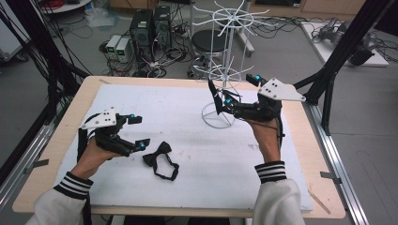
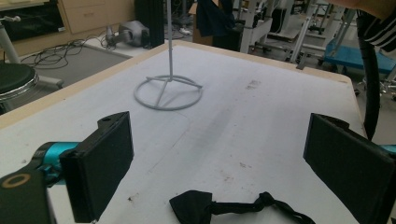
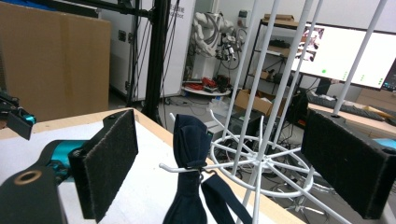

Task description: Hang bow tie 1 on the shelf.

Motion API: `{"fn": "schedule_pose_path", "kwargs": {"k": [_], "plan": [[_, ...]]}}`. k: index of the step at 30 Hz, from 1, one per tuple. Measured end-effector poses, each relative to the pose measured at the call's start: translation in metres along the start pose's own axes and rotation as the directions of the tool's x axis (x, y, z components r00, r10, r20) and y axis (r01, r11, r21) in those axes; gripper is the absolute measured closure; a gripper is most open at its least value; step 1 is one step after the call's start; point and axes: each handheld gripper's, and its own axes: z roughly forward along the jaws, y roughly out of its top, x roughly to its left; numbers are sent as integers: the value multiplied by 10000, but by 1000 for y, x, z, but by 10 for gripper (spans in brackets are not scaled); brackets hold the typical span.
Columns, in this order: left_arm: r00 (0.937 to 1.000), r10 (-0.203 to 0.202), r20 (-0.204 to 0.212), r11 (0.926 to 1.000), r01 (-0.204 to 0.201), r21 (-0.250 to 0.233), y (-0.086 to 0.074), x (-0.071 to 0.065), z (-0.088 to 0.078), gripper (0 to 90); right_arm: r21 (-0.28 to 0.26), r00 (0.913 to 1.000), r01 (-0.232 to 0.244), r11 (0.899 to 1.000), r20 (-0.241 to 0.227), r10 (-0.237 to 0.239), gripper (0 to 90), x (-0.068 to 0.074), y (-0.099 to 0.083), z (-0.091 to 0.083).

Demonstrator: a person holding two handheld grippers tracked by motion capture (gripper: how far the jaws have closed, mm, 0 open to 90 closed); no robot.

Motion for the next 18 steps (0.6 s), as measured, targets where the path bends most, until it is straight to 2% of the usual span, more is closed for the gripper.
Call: {"fn": "schedule_pose_path", "kwargs": {"k": [6, 10, 18], "plan": [[10000, 12, -61, 10000, -12, -42, 0, 0, -1, 89, -76, 9999, -11, 10000, -136, 10, 103, 1, -4, -8], [9999, -26, -151, 9999, 25, -107, -1, -1, -3, 89, -306, 9995, -84, 9995, -314, 75, 103, 2, -7, -18], [9990, 59, -433, 9981, -85, -607, -6, 0, -14, 89, -722, 9947, -232, 9971, -1019, 158, 103, 7, -21, -40]]}}
